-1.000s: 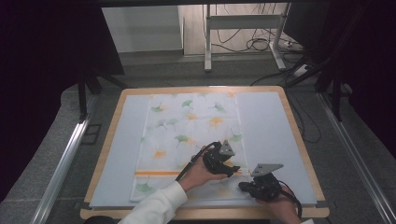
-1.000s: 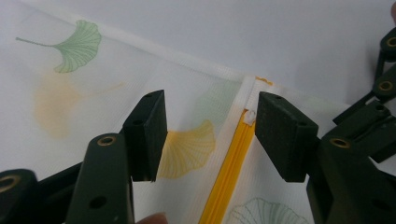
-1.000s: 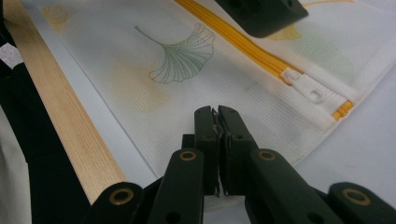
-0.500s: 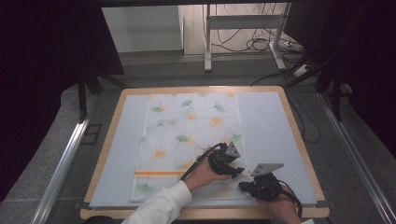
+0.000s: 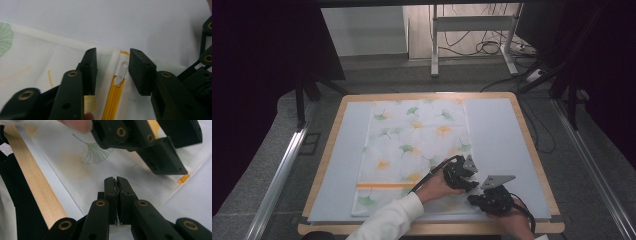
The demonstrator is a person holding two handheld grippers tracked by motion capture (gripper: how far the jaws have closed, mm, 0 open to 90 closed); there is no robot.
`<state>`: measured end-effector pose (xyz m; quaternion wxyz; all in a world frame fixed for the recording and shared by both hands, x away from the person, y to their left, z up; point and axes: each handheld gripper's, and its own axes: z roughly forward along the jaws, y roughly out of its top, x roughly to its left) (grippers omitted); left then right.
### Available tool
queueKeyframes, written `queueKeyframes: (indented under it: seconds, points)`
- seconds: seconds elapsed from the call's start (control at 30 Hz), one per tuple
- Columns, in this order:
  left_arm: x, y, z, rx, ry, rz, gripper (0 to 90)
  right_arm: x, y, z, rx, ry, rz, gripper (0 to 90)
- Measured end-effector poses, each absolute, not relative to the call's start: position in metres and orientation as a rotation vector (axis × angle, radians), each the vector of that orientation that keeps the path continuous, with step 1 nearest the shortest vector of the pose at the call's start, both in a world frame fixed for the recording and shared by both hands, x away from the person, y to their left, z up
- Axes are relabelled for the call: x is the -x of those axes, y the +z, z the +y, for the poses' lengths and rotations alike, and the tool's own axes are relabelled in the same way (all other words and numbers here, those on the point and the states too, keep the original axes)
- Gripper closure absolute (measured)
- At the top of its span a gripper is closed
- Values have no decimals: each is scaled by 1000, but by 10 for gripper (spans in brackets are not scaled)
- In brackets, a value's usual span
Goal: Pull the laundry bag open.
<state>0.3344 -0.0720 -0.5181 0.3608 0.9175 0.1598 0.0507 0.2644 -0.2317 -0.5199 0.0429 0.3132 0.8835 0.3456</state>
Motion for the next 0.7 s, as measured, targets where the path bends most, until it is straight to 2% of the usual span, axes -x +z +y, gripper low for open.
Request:
queueKeyframes:
  seconds: [0.13, 0.4, 0.47, 0.5, 0.7]
  points:
    - [-334, -517, -74, -2395, 113, 384, 671, -264, -520, -232, -957, 1057, 2703, 860]
    - [-342, -517, -73, -2419, 30, 380, 685, -265, -520, -232, -953, 1055, 2703, 860]
    - [-344, -516, -73, -2423, 24, 381, 714, -264, -520, -231, -952, 1051, 2702, 859]
    - [-345, -516, -73, -2425, 30, 383, 761, -264, -520, -231, -951, 1051, 2702, 859]
    - [-346, -516, -72, -2418, 19, 395, 801, -265, -520, -232, -952, 1054, 2705, 859]
